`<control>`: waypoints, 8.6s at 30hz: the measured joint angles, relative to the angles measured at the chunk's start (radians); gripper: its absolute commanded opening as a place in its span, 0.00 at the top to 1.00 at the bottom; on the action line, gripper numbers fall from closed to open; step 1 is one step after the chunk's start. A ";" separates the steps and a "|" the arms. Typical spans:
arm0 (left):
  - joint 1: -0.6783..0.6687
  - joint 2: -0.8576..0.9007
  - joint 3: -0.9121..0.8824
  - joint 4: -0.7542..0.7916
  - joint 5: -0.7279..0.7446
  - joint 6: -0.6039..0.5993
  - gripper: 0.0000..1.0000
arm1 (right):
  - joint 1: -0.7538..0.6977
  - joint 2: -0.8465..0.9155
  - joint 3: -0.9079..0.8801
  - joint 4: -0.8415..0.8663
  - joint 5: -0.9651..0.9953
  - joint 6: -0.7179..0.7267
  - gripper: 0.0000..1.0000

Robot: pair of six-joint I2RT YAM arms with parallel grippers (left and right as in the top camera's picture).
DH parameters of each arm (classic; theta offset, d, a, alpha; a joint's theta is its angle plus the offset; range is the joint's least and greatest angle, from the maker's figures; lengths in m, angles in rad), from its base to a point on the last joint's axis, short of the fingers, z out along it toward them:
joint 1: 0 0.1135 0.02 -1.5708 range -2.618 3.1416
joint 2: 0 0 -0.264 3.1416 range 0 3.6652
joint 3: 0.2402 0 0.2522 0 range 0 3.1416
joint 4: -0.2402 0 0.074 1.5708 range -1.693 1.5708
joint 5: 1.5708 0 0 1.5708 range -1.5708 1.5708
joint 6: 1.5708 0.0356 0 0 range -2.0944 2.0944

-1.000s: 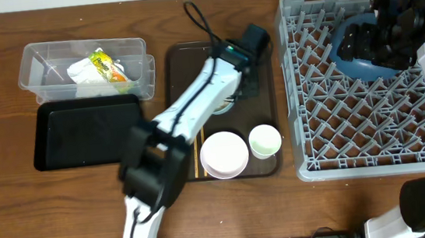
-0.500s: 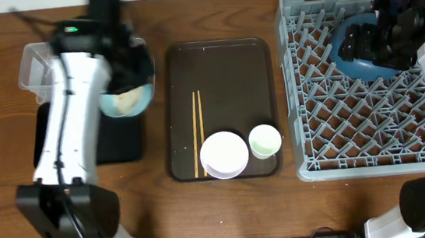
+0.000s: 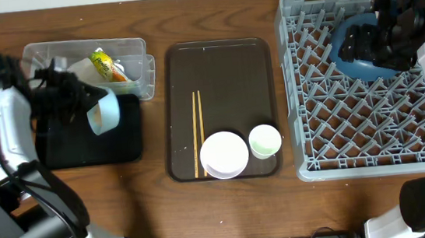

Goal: Sort waste into correct bins and load items into the dishwasher rack
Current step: 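Tip the bowl over the black tray to pour out the rice, then carry the empty bowl with the left gripper back onto the brown tray, then reach the right gripper to the light-blue bowl and grasp its rim, then lift the light-blue bowl with the right gripper and set it upright in the rack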

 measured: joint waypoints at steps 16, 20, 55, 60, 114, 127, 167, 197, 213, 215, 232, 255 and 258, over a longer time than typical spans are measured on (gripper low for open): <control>0.217 0.071 -0.142 0.154 0.444 -0.050 0.94 | 0.000 0.000 0.000 0.000 0.000 0.000 0.13; 0.236 0.111 -0.142 0.158 0.492 -0.096 0.94 | 0.000 0.000 0.000 0.000 0.000 0.000 0.13; 0.241 0.128 -0.143 0.081 0.587 -0.170 0.94 | 0.000 0.000 0.000 -0.008 0.000 0.000 0.12; 0.230 0.124 -0.143 0.026 0.591 -0.165 0.94 | 0.000 0.000 0.000 -0.008 0.000 0.000 0.12; -0.991 0.062 -0.079 0.515 -0.785 -0.196 0.55 | 0.192 0.000 -0.002 0.108 0.000 -0.013 0.14; -0.661 -0.397 -0.077 0.213 -0.802 -0.227 0.45 | 0.396 0.000 -0.225 0.426 -0.016 0.081 0.26; -0.440 -0.419 -0.077 0.133 -0.802 -0.233 0.13 | 0.483 0.396 -0.230 0.478 0.028 0.052 0.99; -0.440 -0.419 -0.077 0.133 -0.802 -0.233 0.13 | 0.352 0.427 0.038 0.882 1.277 -0.322 0.99; -0.440 -0.419 -0.077 0.133 -0.802 -0.233 0.13 | 0.397 0.496 0.039 0.792 1.330 -0.350 0.99; -0.440 -0.419 -0.077 0.133 -0.802 -0.233 0.12 | 0.399 0.496 0.039 0.780 1.338 -0.343 0.99; -0.440 -0.419 -0.077 0.133 -0.802 -0.233 0.13 | 0.374 0.497 0.038 0.780 1.338 -0.339 0.99; -0.440 -0.419 -0.077 0.133 -0.802 -0.233 0.13 | 0.469 0.556 0.040 0.775 1.316 -0.382 0.46; -0.440 -0.419 -0.077 0.133 -0.802 -0.233 0.13 | 0.485 0.558 0.038 0.769 1.307 -0.395 0.32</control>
